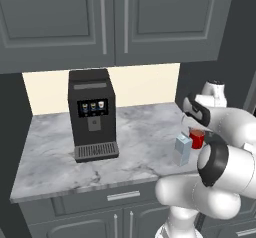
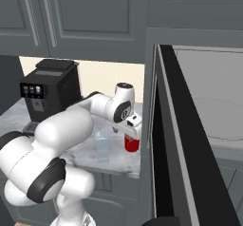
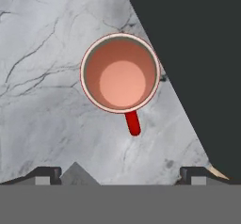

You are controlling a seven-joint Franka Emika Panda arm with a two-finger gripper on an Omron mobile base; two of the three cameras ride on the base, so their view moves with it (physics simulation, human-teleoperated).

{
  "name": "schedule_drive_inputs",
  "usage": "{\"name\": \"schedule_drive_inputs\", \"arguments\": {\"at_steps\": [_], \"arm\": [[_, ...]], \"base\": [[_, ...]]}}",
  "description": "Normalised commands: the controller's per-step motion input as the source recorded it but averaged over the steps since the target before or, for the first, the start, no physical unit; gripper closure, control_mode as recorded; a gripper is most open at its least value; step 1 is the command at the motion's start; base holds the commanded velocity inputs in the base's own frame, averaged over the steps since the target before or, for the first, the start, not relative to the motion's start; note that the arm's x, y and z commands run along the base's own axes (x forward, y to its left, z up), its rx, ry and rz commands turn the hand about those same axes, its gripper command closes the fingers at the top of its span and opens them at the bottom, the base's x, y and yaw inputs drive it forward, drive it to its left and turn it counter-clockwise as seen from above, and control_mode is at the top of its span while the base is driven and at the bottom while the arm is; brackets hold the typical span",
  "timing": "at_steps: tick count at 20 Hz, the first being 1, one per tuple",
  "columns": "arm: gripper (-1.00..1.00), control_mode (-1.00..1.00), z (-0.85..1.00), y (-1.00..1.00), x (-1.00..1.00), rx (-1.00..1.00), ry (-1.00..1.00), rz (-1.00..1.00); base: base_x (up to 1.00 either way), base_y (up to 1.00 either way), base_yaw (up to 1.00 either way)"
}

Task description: Place the microwavable item in the microwave. Then, close the microwave door and press the start button.

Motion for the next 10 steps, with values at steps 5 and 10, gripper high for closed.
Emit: {"name": "schedule_drive_inputs", "arguments": {"at_steps": [5, 10], "arm": [[-1.00, -1.00, -0.32, -0.09, 0.00, 0.00, 0.00, 0.06], [-1.00, -1.00, -0.31, -0.04, 0.00, 0.00, 0.00, 0.07]], "base": [[0.00, 0.00, 0.00], [0.00, 0.00, 0.00]]}}
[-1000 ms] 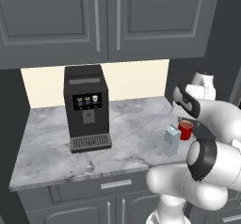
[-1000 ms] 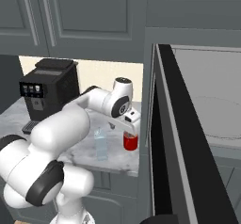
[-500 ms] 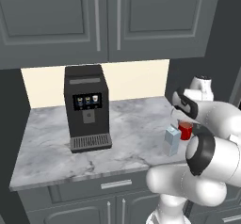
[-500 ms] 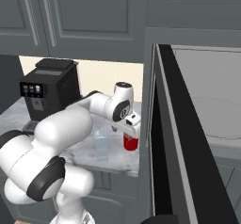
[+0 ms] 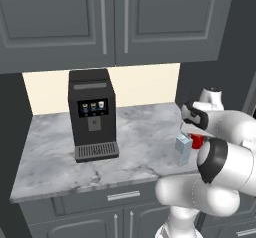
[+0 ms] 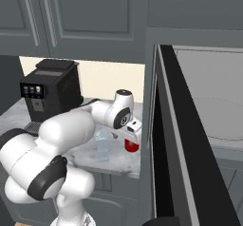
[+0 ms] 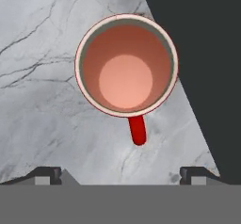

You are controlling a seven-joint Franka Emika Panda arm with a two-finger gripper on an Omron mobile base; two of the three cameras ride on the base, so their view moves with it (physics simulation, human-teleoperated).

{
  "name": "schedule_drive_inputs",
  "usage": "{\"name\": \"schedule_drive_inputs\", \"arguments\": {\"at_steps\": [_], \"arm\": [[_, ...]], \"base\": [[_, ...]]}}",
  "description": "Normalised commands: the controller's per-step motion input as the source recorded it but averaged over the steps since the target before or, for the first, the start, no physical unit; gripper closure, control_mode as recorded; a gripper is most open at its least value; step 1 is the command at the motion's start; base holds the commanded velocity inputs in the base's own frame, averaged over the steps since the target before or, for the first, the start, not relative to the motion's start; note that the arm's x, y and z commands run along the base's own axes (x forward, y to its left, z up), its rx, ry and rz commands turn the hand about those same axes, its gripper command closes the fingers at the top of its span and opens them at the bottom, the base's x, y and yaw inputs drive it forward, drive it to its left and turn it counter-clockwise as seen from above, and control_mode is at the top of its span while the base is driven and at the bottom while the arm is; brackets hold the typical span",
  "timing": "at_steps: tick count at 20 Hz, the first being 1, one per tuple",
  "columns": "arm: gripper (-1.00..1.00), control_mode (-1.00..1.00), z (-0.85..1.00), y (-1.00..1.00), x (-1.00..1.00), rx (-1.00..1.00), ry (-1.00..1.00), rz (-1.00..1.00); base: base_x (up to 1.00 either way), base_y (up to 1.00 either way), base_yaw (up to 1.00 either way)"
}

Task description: Place the microwavable item in the microwave. Then, close the microwave door and press the start button.

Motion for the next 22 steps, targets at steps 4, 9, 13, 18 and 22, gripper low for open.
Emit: {"name": "schedule_drive_inputs", "arguments": {"at_steps": [4, 9, 13, 18, 22], "arm": [[-1.00, -1.00, -0.26, -0.07, 0.00, 0.00, 0.00, 0.07], [-1.00, -1.00, -0.26, -0.11, 0.01, 0.00, 0.00, 0.05], [-1.00, -1.00, -0.24, -0.18, 0.06, 0.00, 0.00, 0.04], [-1.00, -1.00, -0.18, -0.23, 0.11, 0.00, 0.00, 0.05], [-1.00, -1.00, -0.11, -0.21, 0.08, 0.00, 0.00, 0.05]], "base": [[0.00, 0.00, 0.00], [0.00, 0.00, 0.00], [0.00, 0.00, 0.00], [0.00, 0.00, 0.00], [0.00, 0.00, 0.00]]}}
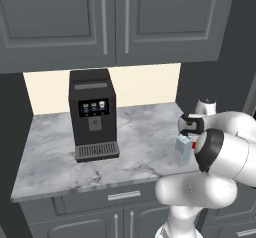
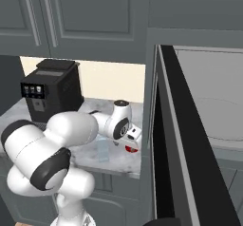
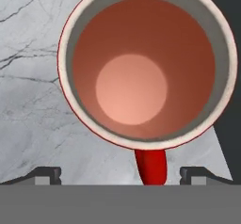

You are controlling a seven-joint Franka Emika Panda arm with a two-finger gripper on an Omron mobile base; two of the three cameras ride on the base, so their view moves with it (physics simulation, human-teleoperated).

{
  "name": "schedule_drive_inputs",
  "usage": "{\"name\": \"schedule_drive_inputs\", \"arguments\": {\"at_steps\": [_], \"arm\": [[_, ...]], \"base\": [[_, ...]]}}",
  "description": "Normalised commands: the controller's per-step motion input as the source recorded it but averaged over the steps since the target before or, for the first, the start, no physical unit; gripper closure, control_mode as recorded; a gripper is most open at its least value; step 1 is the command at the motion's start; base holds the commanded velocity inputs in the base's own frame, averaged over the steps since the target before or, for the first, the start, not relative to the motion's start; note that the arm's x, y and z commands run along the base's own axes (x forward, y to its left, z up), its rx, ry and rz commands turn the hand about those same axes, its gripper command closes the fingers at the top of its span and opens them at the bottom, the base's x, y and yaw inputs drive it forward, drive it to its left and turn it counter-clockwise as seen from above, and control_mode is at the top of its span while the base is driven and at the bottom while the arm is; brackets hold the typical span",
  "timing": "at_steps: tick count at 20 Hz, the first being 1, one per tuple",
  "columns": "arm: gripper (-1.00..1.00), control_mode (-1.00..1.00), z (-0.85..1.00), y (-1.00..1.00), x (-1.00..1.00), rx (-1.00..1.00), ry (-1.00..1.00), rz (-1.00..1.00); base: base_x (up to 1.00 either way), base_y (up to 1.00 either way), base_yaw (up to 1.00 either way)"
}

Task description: Place the microwavable item in the microwave. Then, close the microwave door and press the start button.

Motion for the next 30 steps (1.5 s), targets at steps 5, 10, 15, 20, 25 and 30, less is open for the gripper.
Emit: {"name": "schedule_drive_inputs", "arguments": {"at_steps": [5, 10, 15, 20, 25, 30], "arm": [[-1.00, -1.00, -0.07, -0.19, 0.18, 0.00, 0.00, 0.06], [-1.00, -1.00, 0.00, -0.19, 0.19, 0.00, 0.00, 0.06], [-1.00, -1.00, -0.01, -0.21, 0.09, 0.00, 0.00, 0.07], [-1.00, -1.00, -0.07, -0.17, 0.03, 0.00, 0.00, 0.05], [-1.00, -1.00, -0.04, -0.21, 0.20, 0.01, 0.00, 0.06], [-1.00, -1.00, -0.01, -0.22, 0.22, 0.01, 0.00, 0.06]], "base": [[0.00, 0.00, 0.00], [0.00, 0.00, 0.00], [0.00, 0.00, 0.00], [0.00, 0.00, 0.00], [0.00, 0.00, 0.00], [0.00, 0.00, 0.00]]}}
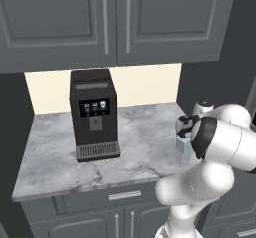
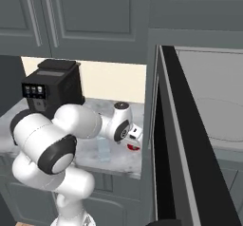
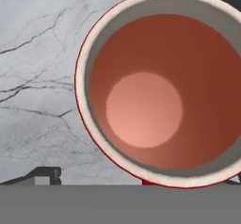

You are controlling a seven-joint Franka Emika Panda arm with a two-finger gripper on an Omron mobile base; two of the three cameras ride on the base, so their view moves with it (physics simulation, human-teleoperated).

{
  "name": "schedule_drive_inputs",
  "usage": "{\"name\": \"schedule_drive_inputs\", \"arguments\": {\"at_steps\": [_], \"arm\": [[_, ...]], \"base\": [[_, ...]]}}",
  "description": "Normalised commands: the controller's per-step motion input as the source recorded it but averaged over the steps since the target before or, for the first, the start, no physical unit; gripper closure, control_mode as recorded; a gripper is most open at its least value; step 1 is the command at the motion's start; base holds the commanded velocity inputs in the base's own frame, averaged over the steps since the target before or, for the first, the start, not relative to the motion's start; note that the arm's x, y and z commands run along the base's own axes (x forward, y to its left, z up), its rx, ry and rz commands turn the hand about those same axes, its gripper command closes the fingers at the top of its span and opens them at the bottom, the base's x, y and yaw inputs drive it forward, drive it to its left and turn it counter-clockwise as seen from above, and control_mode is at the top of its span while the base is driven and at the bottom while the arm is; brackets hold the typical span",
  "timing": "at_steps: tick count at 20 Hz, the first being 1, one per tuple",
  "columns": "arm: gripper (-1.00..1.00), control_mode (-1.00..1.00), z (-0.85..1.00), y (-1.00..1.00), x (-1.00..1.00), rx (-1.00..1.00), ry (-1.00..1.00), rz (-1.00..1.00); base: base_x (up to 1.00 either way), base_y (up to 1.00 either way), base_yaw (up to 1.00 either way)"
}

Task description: Place the microwavable item in the microwave. Then, close the microwave door and press the start button.

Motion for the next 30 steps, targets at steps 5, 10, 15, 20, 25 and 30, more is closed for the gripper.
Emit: {"name": "schedule_drive_inputs", "arguments": {"at_steps": [5, 10, 15, 20, 25, 30], "arm": [[1.00, -1.00, -0.14, -0.17, 0.13, 0.00, 0.00, 0.04], [1.00, -1.00, -0.11, -0.19, 0.06, 0.01, 0.00, 0.03], [1.00, -1.00, -0.04, -0.07, 0.00, 0.00, 0.00, 0.00], [1.00, -1.00, 0.00, 0.00, -0.01, 0.00, 0.00, 0.00], [1.00, -1.00, 0.33, 0.00, -0.12, 0.00, -0.07, 0.00], [1.00, -1.00, 0.69, 0.00, -0.32, 0.00, -0.16, 0.00]], "base": [[0.00, 0.00, 0.00], [0.00, 0.00, 0.00], [0.00, 0.00, 0.00], [0.00, 0.00, 0.00], [0.00, 0.00, 0.00], [0.00, 0.00, 0.00]]}}
